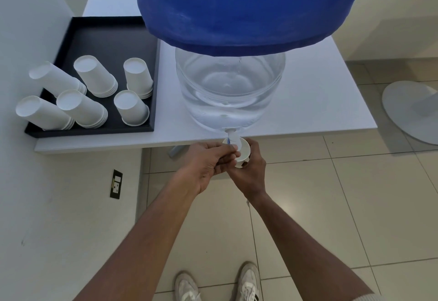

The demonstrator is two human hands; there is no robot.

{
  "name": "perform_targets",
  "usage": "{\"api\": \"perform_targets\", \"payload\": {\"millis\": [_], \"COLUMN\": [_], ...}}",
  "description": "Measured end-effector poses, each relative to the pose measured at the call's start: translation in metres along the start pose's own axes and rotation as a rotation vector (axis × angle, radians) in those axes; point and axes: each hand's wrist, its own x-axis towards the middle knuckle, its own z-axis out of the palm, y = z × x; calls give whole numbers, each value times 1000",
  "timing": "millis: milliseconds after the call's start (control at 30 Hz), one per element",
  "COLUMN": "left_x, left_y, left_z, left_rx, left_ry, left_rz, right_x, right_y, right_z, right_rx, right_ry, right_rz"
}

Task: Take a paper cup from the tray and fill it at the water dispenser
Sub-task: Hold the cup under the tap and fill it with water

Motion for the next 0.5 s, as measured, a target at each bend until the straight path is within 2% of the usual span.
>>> {"api": "perform_targets", "payload": {"millis": [167, 500], "left_x": [3, 3], "left_y": [-7, -7], "left_z": [-5, -6], "left_rx": [78, 85], "left_ry": [10, 40], "left_rz": [71, 121], "right_x": [2, 5], "right_y": [3, 2], "right_z": [-1, -6], "right_rx": [3, -1], "right_ry": [-4, 4], "right_rz": [5, -26]}}
